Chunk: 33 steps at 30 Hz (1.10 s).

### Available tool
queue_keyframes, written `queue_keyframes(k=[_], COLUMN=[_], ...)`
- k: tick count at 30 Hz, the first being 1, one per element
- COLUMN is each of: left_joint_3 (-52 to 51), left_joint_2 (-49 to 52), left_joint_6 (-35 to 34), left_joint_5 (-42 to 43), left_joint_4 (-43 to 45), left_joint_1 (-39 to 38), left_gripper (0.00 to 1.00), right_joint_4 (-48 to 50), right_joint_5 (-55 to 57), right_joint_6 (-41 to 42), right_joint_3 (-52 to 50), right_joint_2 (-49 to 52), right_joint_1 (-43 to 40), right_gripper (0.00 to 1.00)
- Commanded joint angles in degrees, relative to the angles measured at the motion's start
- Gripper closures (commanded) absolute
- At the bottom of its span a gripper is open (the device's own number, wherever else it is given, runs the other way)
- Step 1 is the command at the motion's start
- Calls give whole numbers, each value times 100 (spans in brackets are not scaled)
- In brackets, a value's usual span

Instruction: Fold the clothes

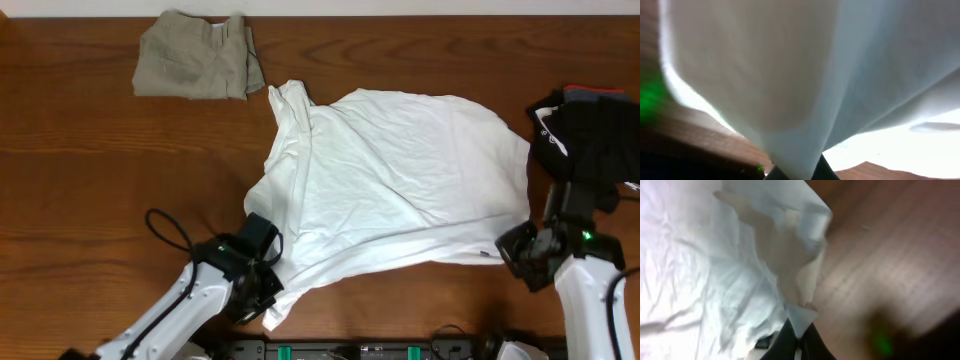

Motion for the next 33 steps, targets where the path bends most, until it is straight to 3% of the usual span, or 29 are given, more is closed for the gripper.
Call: queue_keyframes(k=[1, 9, 18, 24, 33], left_joint_3=[-83, 87, 468, 859, 984], left_joint_2=[-380, -1580, -2551, -2625, -2586], left_joint_6=[87, 57, -339, -326, -203], left_joint_5=[-188, -186, -153, -564, -857], left_joint_4=[-249, -1172, -2107, -1834, -507], left_joint_1=[-13, -13, -13, -13, -11], left_gripper=[94, 94, 94, 94, 94], right_joint_4=[-282, -1034, -1213, -1209, -1078], right_joint_5=[140, 413, 378, 551, 592], right_joint_6=[-177, -267, -9, -11, -35], right_joint_3=[87, 87, 157, 612, 1158], right_joint_2=[-284, -748, -879, -879, -863], right_joint_1=[-37, -37, -37, -37, -37], right_gripper=[96, 99, 99, 98, 97])
